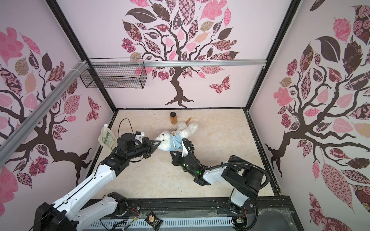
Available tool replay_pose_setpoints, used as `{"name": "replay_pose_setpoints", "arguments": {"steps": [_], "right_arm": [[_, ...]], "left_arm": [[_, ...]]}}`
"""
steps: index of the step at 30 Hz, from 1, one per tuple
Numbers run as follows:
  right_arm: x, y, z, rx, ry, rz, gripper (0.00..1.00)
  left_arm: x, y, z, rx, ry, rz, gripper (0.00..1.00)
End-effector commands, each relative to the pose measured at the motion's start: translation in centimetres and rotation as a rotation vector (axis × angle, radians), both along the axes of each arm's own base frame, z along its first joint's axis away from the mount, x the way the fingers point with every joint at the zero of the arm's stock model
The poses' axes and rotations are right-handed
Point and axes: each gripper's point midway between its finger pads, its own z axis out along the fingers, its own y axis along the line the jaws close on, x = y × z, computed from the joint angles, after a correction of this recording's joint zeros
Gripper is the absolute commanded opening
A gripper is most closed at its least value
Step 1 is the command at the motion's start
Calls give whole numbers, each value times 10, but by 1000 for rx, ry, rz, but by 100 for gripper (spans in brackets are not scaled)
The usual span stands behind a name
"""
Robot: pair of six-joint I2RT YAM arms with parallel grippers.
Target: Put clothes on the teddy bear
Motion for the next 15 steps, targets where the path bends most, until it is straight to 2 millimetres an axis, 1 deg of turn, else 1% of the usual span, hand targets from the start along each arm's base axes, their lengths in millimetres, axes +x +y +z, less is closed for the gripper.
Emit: {"name": "replay_pose_setpoints", "arguments": {"steps": [1,6,9,10,12,13,15], "right_arm": [[15,-61,-76,-277,106,-197,0],[19,-72,-83,-314,110,-221,0],[18,-76,-81,-331,92,-216,5],[17,-75,-76,-329,71,-196,10],[11,-67,-65,-313,28,-128,22],[5,-61,-57,-305,3,-77,28],[-6,-50,-44,-291,-33,26,37]], "left_arm": [[11,6,71,-87,-210,30,0],[10,7,72,-89,-213,27,0],[11,10,69,-75,-217,32,0],[12,11,66,-65,-218,35,0],[14,12,60,-44,-231,31,0],[16,11,58,-28,-249,24,0],[20,9,51,7,-279,1,0]]}}
